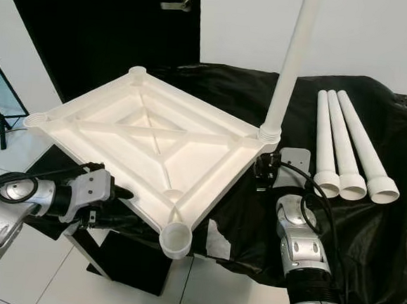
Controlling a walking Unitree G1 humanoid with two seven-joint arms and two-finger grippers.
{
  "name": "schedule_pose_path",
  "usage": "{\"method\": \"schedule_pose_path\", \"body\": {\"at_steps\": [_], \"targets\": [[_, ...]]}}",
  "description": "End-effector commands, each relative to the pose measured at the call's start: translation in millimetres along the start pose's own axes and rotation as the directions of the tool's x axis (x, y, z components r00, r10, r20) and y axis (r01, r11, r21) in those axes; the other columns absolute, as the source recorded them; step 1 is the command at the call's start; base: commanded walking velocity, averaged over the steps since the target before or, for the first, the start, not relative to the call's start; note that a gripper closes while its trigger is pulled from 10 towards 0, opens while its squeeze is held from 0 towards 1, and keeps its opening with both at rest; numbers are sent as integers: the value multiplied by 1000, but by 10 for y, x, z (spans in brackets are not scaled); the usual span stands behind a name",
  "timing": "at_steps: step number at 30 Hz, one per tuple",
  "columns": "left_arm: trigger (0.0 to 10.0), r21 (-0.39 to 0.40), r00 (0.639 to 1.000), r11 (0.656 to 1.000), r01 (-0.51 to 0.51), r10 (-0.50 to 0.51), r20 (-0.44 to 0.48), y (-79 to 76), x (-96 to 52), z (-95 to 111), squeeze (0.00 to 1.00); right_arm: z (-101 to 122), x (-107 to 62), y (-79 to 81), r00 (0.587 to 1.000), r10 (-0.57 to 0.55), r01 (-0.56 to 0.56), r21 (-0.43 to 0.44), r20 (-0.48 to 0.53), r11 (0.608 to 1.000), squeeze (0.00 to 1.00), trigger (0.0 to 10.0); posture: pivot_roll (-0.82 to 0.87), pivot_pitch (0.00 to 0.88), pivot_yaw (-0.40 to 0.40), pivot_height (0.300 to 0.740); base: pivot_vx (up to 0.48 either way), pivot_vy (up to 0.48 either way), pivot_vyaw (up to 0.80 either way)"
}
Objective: Building children table
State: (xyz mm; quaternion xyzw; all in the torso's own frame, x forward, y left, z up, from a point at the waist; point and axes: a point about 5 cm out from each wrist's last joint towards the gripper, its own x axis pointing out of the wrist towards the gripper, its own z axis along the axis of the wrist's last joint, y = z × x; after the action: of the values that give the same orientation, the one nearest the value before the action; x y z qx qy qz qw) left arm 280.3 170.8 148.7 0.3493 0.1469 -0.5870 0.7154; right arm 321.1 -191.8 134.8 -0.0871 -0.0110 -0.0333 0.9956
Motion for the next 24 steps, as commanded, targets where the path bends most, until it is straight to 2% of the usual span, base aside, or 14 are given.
{"method": "schedule_pose_path", "body": {"at_steps": [1,7,10,12,14,15,17,18,20,21,24], "targets": [[10000,43,998,998,48,-46,-39,10,62,-10,0,-10,-23,-15,1000,-14,14,8,-7,1000,0,10000,5,0,66,740,0,0,0],[10000,52,994,995,88,-85,-69,26,118,-23,0,-11,-57,-22,1000,-17,17,9,-5,1000,0,10000,1,0,74,740,0,0,0],[9922,63,986,989,133,-125,-110,64,189,-56,0,-2,-160,42,1000,28,-28,22,4,999,0,10000,-1,0,76,740,0,0,0],[7490,60,981,986,155,-146,-127,83,210,-79,0,0,-215,91,999,52,-52,24,4,998,0,10000,-2,0,76,740,0,0,0],[7725,59,978,984,166,-157,-137,94,220,-94,0,-1,-261,150,997,76,-76,34,3,997,0,10000,-1,0,75,740,0,0,0],[4588,61,977,983,171,-161,-140,100,229,-103,0,7,-292,195,996,91,-92,39,9,995,0,10000,3,0,74,740,0,0,0],[4588,62,976,983,174,-164,-141,104,235,-109,0,14,-314,225,995,101,-102,43,14,994,0,10000,3,0,74,740,0,0,0],[1059,65,974,981,181,-170,-146,106,238,-119,0,44,-364,285,992,121,-122,49,32,991,0,10000,2,0,77,740,0,0,0],[863,63,974,981,184,-173,-149,109,236,-128,0,76,-415,336,989,138,-142,64,53,988,0,10000,3,0,78,740,0,0,0],[0,50,973,981,185,-176,-148,114,228,-134,0,96,-464,383,985,157,-162,77,65,984,0,10000,3,0,78,740,0,0,0],[0,25,976,984,174,-168,-139,133,215,-138,0,114,-549,446,983,169,-177,118,78,977,0,10000,4,0,81,740,0,0,0]]}}
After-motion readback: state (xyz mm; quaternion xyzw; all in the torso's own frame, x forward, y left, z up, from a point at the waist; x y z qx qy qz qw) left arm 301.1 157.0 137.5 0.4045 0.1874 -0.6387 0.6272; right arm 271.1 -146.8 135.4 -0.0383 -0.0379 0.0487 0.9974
